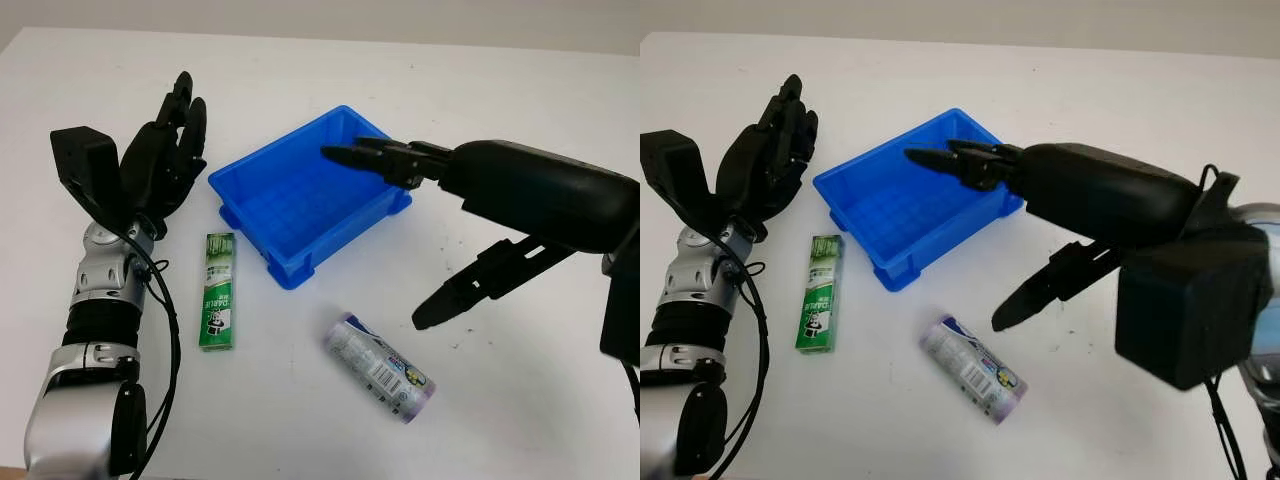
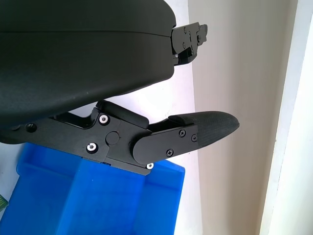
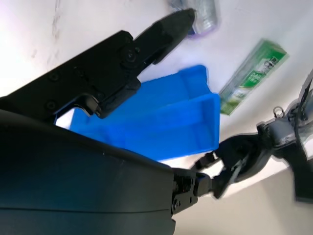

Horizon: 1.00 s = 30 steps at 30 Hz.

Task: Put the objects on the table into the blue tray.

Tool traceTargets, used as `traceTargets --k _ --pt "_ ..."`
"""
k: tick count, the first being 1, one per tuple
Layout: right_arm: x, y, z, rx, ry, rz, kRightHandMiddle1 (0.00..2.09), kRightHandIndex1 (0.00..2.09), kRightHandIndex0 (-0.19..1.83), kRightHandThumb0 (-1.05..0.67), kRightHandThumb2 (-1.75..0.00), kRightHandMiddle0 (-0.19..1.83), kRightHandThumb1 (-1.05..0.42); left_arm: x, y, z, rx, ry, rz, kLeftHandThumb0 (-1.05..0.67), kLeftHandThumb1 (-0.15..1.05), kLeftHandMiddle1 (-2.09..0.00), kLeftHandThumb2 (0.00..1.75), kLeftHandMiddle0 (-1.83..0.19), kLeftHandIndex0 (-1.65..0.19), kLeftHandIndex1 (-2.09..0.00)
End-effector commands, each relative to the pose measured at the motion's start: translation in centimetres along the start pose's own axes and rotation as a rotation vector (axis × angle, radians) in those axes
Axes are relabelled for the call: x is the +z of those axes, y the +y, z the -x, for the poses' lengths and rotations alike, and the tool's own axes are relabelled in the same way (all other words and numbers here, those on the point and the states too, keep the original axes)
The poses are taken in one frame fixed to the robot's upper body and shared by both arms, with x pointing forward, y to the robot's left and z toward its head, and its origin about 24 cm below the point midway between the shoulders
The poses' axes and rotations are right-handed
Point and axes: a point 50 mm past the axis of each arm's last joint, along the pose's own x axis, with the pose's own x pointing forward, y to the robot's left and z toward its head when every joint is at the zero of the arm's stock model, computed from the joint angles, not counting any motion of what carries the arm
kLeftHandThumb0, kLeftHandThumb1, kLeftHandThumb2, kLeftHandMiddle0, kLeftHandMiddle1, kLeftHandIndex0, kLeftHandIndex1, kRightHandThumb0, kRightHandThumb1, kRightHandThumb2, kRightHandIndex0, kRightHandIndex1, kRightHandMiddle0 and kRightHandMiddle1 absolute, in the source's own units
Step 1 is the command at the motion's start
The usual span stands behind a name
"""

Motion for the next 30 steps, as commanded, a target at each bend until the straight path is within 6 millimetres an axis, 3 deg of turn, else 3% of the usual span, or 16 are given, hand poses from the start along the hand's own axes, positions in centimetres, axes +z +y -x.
traceTargets --k 1,9,12,16,17,23,27,29,30 --pt "-0.1 0.1 0.2 0.034 -0.006 0.111 0.14 0.12 0.08 -0.68 -0.04 0.15 -0.65 0.2 0.2 0.0 -0.002 -0.007 -0.008 -0.7 1.05 0.0 0.64 0.19 0.19 0.0" --pt "-0.8 0.2 0.4 0.036 -0.083 0.339 0.16 0.14 0.16 -0.64 -0.04 0.24 -0.6 0.1 0.0 -0.3 -0.009 -0.009 0.008 -0.71 1.05 0.0 0.62 0.19 0.19 0.0" --pt "-1.0 0.5 0.3 0.032 -0.118 0.463 0.16 0.14 0.2 -0.62 -0.07 0.26 -0.64 0.1 -0.1 -0.3 -0.002 0.0 0.008 -0.71 1.05 0.0 0.61 0.19 0.19 0.0" --pt "-1.4 1.3 0.1 0.015 -0.195 0.57 0.17 0.15 0.24 -0.15 -0.12 0.29 -0.8 0.2 -0.1 -0.4 0.001 -0.003 -0.002 -0.71 1.05 0.0 0.61 0.19 0.19 0.0" --pt "-1.5 1.5 0.1 0.027 -0.208 0.578 0.17 0.14 0.24 -0.12 -0.13 0.28 -0.82 0.2 -0.1 -0.4 -0.001 -0.005 -0.005 -0.7 1.05 0.0 0.61 0.19 0.19 0.0" --pt "-1.9 2.3 -0.1 -0.009 -0.339 0.628 0.24 0.17 0.31 -0.34 -0.09 0.35 -0.86 0.3 -0.1 -0.5 -0.008 -0.007 0.001 -0.71 1.05 0.0 0.6 0.19 0.19 0.0" --pt "-2.0 2.7 -0.1 -0.016 -0.399 0.674 0.27 0.15 0.27 -0.36 -0.08 0.29 -0.9 0.3 -0.2 -0.6 -0.002 -0.004 -0.003 -0.72 1.05 0.0 0.6 0.19 0.19 0.0" --pt "-2.0 2.9 0.0 -0.037 -0.431 0.674 0.46 0.16 0.27 -0.37 -0.06 0.19 -0.9 0.3 -0.2 -0.6 0.0 -0.006 -0.005 -0.71 1.05 0.0 0.6 0.19 0.19 0.0" --pt "-2.0 3.0 0.0 -0.042 -0.442 0.672 0.67 0.18 0.25 -0.38 -0.06 0.08 -0.91 0.4 -0.2 -0.6 0.001 -0.007 -0.006 -0.71 1.05 0.0 0.6 0.19 0.19 0.0"
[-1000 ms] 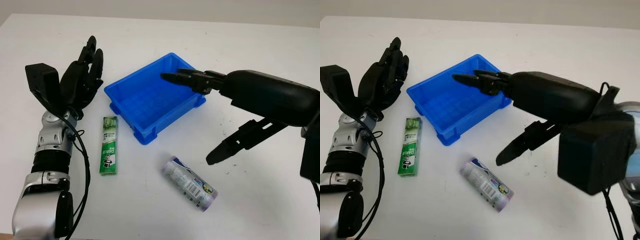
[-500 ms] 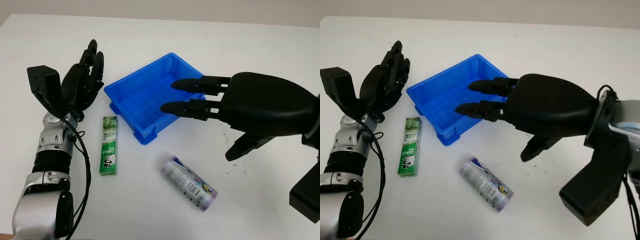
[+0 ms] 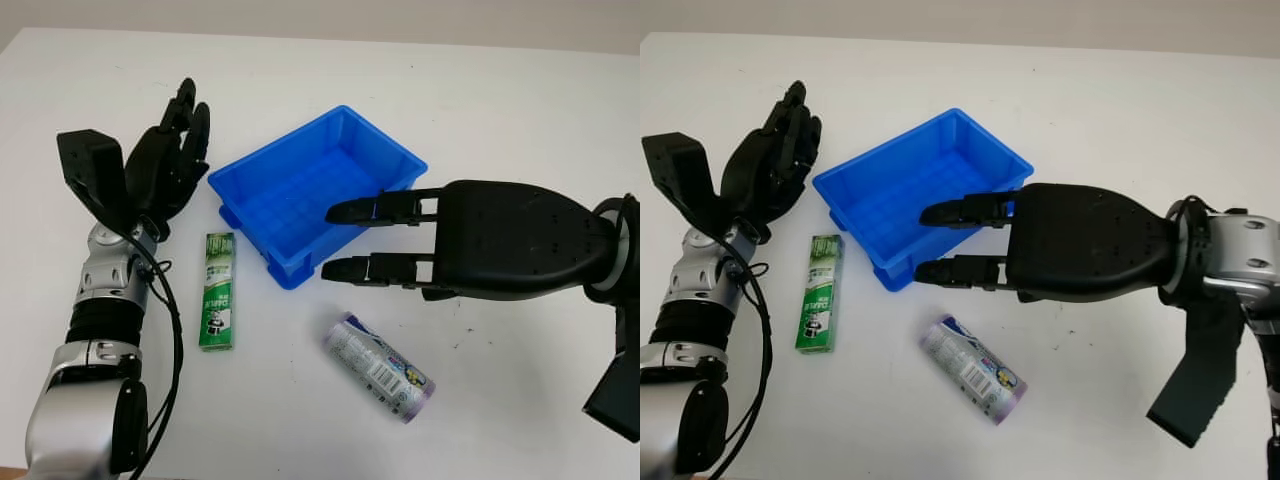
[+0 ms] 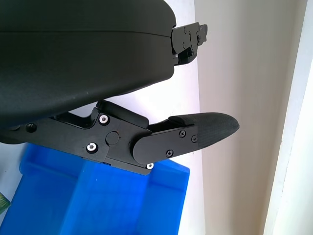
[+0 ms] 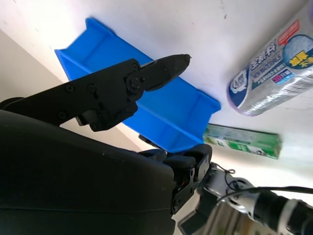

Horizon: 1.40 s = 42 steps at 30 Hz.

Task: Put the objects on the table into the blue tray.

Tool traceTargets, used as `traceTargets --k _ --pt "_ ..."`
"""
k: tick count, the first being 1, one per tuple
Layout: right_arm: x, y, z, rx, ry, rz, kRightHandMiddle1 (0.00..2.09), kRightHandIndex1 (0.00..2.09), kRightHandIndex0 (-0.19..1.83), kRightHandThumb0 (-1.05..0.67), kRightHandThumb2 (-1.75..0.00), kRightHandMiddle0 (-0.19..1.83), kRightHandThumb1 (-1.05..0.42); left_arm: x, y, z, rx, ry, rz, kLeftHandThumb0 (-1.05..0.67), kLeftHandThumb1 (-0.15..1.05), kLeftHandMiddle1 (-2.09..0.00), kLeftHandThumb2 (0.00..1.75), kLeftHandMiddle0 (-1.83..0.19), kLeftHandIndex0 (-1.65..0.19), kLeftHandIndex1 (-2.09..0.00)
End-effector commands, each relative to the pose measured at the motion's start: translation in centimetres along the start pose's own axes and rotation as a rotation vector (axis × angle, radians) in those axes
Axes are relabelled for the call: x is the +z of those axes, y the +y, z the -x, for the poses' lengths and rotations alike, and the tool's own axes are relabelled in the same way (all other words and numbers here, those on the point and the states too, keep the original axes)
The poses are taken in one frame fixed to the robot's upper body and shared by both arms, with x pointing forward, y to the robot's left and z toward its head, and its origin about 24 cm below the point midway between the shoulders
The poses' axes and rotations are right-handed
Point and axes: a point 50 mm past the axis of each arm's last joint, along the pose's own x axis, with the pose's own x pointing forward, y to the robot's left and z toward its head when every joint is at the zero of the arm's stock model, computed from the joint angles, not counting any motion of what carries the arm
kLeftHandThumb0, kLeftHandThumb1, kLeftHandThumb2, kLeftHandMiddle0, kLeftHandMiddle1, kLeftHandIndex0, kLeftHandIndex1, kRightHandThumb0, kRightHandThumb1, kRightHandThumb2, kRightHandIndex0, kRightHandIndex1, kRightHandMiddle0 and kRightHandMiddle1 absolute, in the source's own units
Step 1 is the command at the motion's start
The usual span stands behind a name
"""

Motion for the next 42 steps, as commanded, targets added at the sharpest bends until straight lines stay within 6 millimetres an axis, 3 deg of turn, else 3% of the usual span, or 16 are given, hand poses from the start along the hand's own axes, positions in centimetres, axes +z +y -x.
traceTargets --k 1,3,9,18,42 --pt "0.0 -0.1 0.0 -0.029 -0.016 0.016 0.78 0.18 0.24 -0.37 -0.06 0.01 -0.92 0.9 -0.1 -0.4 -0.007 -0.026 -0.016 -0.71 1.05 0.0 0.6 0.19 0.19 0.0" --pt "0.1 0.1 0.0 -0.037 -0.027 0.02 0.87 0.19 0.22 -0.37 -0.06 -0.05 -0.93 0.9 -0.1 -0.4 -0.01 -0.025 -0.015 -0.71 1.05 0.0 0.6 0.19 0.19 0.0" --pt "0.5 0.6 0.2 -0.015 -0.063 0.015 0.9 0.17 0.16 -0.32 -0.06 -0.15 -0.94 1.0 -0.1 -0.4 -0.016 -0.024 -0.015 -0.71 1.05 0.0 0.6 0.19 0.19 0.0" --pt "1.3 1.7 0.3 -0.031 -0.108 -0.029 0.97 0.2 0.18 -0.34 -0.05 -0.13 -0.92 1.2 -0.4 -0.6 -0.003 -0.02 -0.03 -0.71 1.05 0.0 0.61 0.19 0.19 0.0" --pt "2.8 5.3 -0.3 0.0 -0.193 -0.152 0.93 0.19 0.07 -0.35 -0.06 -0.19 -0.94 1.3 -0.9 -0.1 0.005 -0.026 -0.015 -0.71 1.05 0.0 0.61 0.19 0.19 0.0"
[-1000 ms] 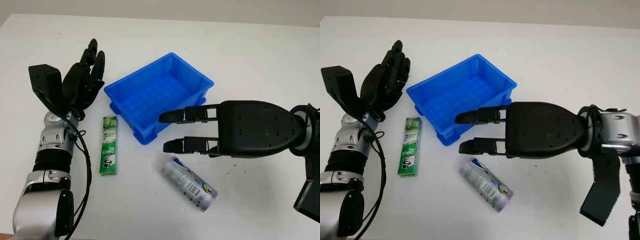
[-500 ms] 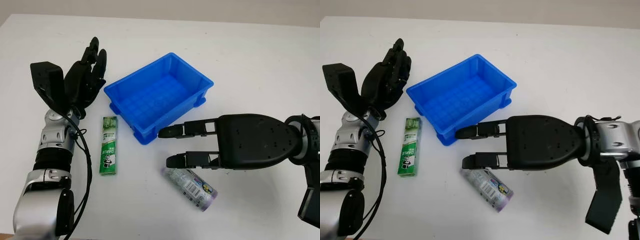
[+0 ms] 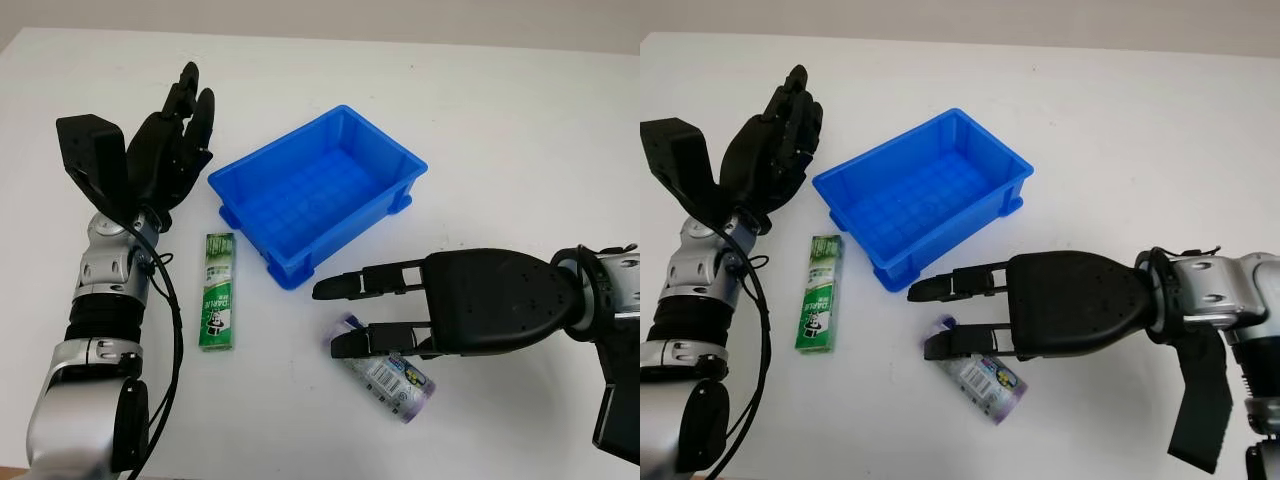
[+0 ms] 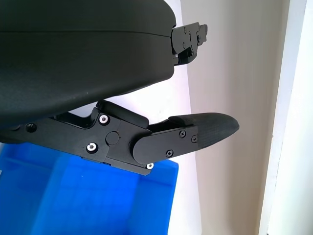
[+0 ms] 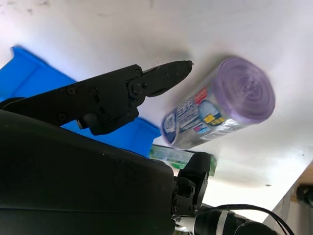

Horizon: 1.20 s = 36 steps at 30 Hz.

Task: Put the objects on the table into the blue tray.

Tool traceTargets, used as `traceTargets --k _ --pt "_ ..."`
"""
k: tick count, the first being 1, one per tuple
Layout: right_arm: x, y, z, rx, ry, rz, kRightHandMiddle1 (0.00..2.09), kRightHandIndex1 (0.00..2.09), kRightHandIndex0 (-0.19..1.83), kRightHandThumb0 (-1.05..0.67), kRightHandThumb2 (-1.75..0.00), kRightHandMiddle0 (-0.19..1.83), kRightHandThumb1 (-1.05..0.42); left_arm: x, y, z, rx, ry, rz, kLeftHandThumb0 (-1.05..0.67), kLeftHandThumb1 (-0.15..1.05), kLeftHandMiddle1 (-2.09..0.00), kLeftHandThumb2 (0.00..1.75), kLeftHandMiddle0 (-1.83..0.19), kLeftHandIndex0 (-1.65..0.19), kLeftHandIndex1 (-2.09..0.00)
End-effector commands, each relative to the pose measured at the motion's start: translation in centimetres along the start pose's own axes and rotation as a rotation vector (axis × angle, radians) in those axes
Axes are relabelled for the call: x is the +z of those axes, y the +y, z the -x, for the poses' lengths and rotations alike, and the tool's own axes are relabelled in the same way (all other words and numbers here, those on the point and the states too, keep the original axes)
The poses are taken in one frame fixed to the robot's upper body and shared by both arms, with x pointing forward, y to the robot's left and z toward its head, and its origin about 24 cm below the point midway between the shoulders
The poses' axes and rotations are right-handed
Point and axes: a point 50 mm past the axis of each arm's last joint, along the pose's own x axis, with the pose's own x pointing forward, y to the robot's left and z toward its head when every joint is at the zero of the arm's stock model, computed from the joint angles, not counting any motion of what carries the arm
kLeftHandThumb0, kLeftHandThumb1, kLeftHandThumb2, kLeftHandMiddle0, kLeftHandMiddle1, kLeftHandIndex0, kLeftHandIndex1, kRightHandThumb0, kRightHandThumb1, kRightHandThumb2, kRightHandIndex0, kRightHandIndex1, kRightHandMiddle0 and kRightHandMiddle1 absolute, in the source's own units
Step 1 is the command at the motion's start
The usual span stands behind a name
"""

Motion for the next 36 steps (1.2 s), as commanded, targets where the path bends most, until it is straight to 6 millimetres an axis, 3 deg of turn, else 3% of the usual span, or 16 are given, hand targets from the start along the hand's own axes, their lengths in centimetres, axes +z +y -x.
traceTargets --k 1,9,10,13,15,18,19,21,24,28,33,36 --pt "0.1 0.5 -0.1 -0.023 -0.011 -0.02 0.92 0.19 0.06 -0.35 -0.06 -0.19 -0.94 -0.4 -0.2 0.3 0.0 0.005 0.007 -0.7 1.05 0.0 0.62 0.19 0.19 0.0" --pt "0.2 1.6 -0.7 -0.031 -0.044 -0.05 0.9 0.24 0.03 -0.37 -0.06 -0.19 -0.95 -0.5 -0.6 0.5 0.011 0.011 0.011 -0.69 1.05 0.0 0.63 0.19 0.19 0.0" --pt "0.2 1.7 -0.8 -0.038 -0.047 -0.059 0.93 0.28 0.03 -0.38 -0.06 -0.19 -0.95 -0.5 -0.6 0.5 0.014 0.012 0.01 -0.69 1.05 0.0 0.63 0.19 0.19 0.0" --pt "0.2 2.1 -1.3 -0.041 -0.061 -0.08 1.13 0.71 0.01 -0.46 -0.05 -0.09 -0.89 -0.6 -0.7 0.6 0.014 0.015 0.009 -0.69 1.05 0.0 0.63 0.19 0.19 0.0" --pt "0.2 2.2 -1.6 -0.032 -0.076 -0.08 0.95 0.65 0.44 -0.49 -0.05 0.33 -0.82 -0.6 -0.7 0.6 0.014 0.015 0.007 -0.69 1.05 0.0 0.63 0.19 0.19 0.0" --pt "0.2 2.2 -2.0 -0.062 -0.085 -0.075 0.72 0.46 0.92 -0.51 -0.05 0.77 -0.76 -0.5 -0.7 0.6 0.012 0.014 0.009 -0.69 1.05 0.0 0.63 0.19 0.19 0.0" --pt "0.2 2.3 -2.2 -0.065 -0.087 -0.074 0.68 0.5 1.0 -0.51 -0.05 0.91 -0.74 -0.5 -0.6 0.7 0.014 0.014 0.008 -0.69 1.05 0.0 0.63 0.19 0.19 0.0" --pt "0.1 2.5 -2.4 -0.069 -0.086 -0.069 0.65 0.79 1.19 -0.52 -0.05 1.17 -0.73 -0.4 -0.5 0.7 0.017 0.016 0.002 -0.69 1.05 0.0 0.64 0.19 0.19 0.0" --pt "0.0 2.7 -2.4 -0.093 -0.073 -0.069 0.69 0.92 1.33 -0.52 -0.05 1.32 -0.73 -0.4 -0.5 0.8 0.018 0.02 -0.004 -0.7 1.05 0.0 0.64 0.19 0.19 0.0" --pt "-0.2 2.8 -2.3 -0.105 -0.056 -0.052 0.75 0.94 1.54 -0.5 -0.06 1.38 -0.74 -0.4 -0.4 0.9 0.015 0.021 -0.003 -0.69 1.05 0.0 0.64 0.19 0.19 0.0" --pt "-0.6 3.0 -2.2 -0.113 -0.012 -0.001 1.1 1.01 1.73 -0.69 -0.06 1.37 -0.97 -0.3 -0.4 0.9 0.011 0.021 0.001 -0.67 1.05 0.0 0.65 0.19 0.19 0.0" --pt "-0.9 3.3 -2.1 -0.11 0.012 0.018 1.14 1.08 1.75 -0.71 -0.06 1.39 -1.0 -0.3 -0.3 0.8 0.01 0.022 0.004 -0.67 1.05 0.0 0.64 0.19 0.19 0.0"
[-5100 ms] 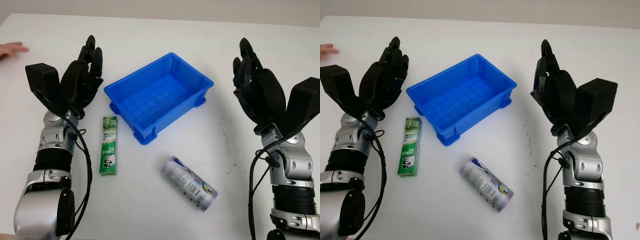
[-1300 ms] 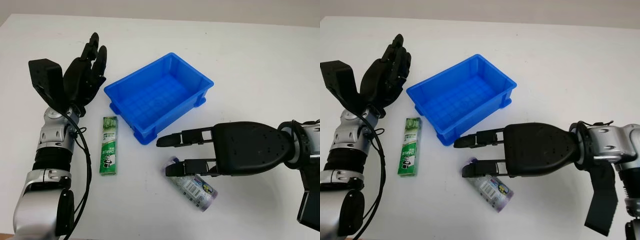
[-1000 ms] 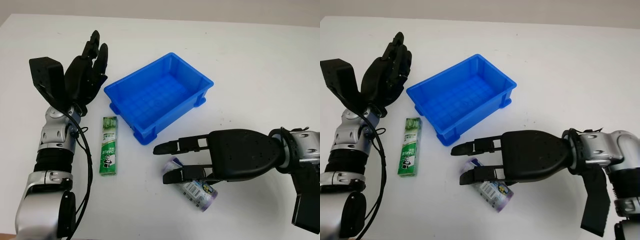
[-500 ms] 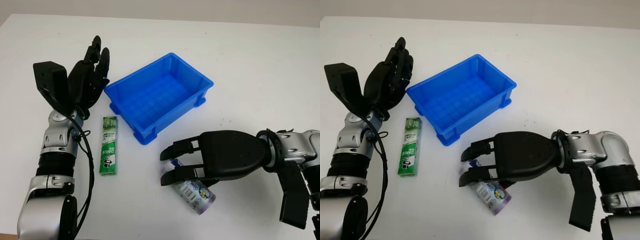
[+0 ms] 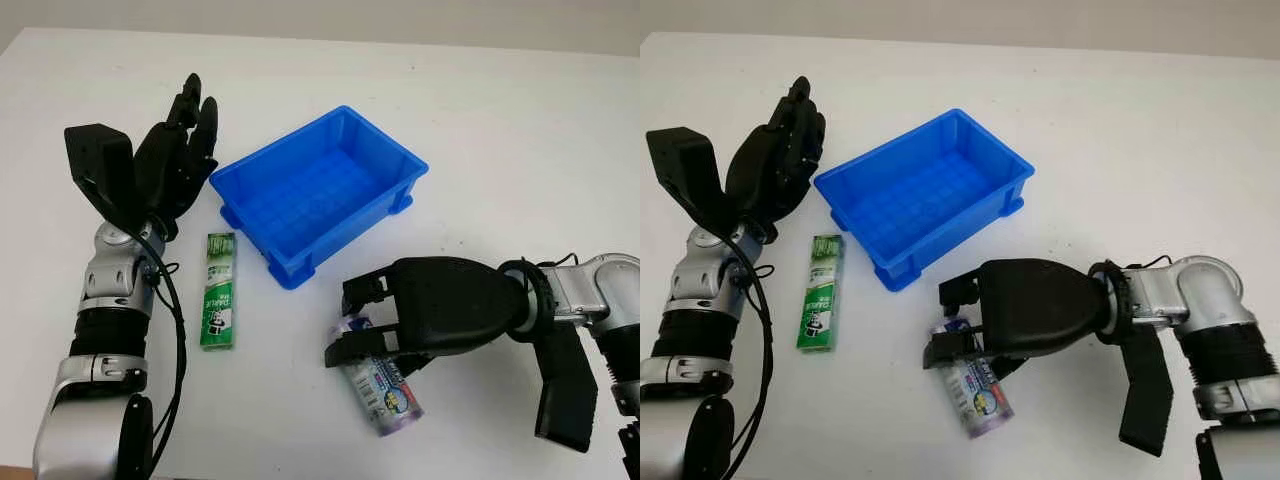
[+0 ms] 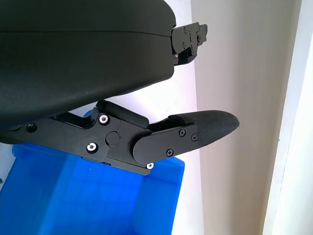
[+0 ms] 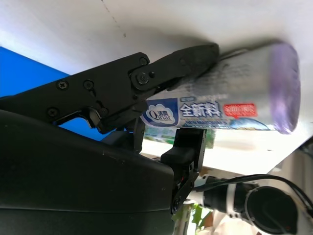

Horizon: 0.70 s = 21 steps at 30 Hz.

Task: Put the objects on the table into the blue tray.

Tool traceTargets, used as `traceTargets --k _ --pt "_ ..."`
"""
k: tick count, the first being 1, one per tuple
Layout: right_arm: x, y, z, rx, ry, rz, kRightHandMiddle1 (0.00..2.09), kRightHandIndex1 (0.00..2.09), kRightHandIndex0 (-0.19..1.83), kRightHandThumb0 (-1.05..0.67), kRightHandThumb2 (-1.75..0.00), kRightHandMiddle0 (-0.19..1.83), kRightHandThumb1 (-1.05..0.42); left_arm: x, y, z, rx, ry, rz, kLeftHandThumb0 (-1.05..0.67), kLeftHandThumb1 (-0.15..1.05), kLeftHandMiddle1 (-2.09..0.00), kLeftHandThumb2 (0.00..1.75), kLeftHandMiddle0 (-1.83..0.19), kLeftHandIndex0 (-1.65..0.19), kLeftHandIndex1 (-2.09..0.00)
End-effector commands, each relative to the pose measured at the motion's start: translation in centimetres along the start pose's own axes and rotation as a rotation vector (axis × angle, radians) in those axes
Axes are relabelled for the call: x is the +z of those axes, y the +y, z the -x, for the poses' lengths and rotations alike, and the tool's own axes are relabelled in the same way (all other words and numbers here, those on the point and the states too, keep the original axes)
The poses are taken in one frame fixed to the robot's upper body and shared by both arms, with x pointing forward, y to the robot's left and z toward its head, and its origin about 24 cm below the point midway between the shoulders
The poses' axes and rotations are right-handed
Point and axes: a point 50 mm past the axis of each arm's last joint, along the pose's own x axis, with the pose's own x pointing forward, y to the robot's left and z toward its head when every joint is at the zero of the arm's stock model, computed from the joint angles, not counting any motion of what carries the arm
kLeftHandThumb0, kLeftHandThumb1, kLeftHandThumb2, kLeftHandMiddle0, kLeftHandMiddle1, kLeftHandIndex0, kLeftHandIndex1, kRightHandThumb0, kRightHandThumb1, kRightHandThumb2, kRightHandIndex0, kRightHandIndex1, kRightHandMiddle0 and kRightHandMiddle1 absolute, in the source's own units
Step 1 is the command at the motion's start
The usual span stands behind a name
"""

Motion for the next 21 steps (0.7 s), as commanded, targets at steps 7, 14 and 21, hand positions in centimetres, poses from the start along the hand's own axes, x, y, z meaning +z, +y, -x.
traceTargets --k 7,14,21 --pt "-1.9 0.2 1.1 -0.031 0.207 -0.076 1.21 1.39 1.63 -0.63 -0.05 1.45 -1.0 0.4 0.2 -0.2 -0.002 -0.001 -0.009 -0.67 1.05 0.0 0.63 0.19 0.19 0.0" --pt "-4.2 -2.4 0.5 -0.167 0.401 -0.12 1.7 1.48 1.62 -0.55 -0.06 1.39 -1.0 0.4 0.2 -0.3 -0.015 -0.003 -0.016 -0.68 1.05 0.0 0.62 0.19 0.19 0.0" --pt "-5.8 -5.1 0.7 -0.295 0.495 -0.205 2.03 1.9 1.39 -0.49 -0.06 1.23 -1.04 0.3 0.3 -0.4 -0.007 0.006 -0.016 -0.69 1.05 0.0 0.6 0.19 0.19 0.0"
